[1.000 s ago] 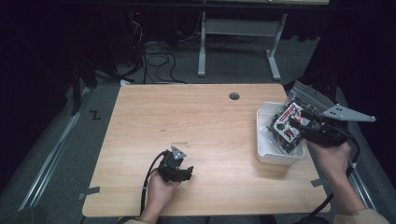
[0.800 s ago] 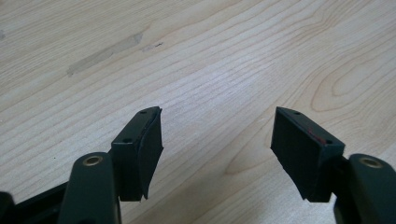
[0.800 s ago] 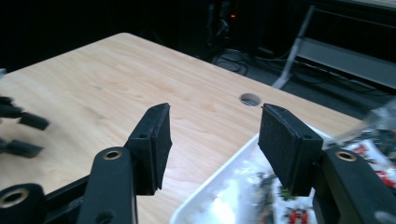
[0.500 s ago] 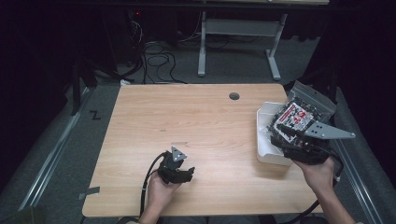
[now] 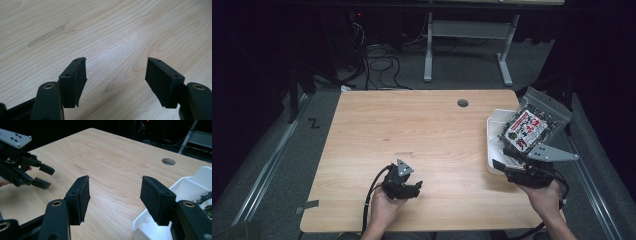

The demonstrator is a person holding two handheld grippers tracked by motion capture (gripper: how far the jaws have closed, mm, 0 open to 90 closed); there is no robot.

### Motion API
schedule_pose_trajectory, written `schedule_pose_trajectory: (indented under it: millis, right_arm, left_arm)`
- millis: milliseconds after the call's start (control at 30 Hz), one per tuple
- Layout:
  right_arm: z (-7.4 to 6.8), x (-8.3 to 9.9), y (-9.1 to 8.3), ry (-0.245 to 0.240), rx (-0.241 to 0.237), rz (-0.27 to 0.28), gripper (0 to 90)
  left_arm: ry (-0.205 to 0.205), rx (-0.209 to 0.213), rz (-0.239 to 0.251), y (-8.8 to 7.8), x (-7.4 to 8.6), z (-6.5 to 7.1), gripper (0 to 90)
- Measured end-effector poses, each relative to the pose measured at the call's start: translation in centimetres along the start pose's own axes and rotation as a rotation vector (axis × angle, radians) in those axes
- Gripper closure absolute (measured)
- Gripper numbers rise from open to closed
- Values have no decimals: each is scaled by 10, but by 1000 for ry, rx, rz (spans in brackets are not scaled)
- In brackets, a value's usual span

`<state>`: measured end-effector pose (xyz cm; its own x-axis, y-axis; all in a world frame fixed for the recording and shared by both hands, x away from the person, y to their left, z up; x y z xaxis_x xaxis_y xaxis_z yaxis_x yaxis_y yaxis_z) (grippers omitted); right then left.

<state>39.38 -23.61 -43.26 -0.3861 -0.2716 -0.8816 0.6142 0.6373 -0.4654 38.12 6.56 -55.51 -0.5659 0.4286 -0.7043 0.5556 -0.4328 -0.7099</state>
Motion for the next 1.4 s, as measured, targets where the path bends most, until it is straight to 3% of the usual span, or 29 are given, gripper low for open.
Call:
schedule_pose_trajectory:
  millis: [333, 833, 1400]
  right_arm:
    - [-12, 18, 16, 7, -36, -51, 412]
    - [-31, 34, 43, -43, -81, -126, 406]
    - [-34, 62, 75, -42, -99, -202, 414]
  left_arm:
    - [1, 5, 7, -1, -1, 2, 336]
    - [0, 9, 7, 0, -1, 2, 336]
    - [3, 13, 2, 2, -1, 3, 337]
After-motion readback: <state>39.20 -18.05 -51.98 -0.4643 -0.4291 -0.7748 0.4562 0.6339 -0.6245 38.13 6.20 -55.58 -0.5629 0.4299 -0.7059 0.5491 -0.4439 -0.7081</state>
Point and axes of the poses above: each handheld gripper's, and its own axes: y roughly forward along the jaws, x roughly out of its underside, z roughly to its right, the point moved 7 cm from there along y, roughly forward along the jaws, and after that the axes turned 4 degrees about y, right-handed, at the moved point
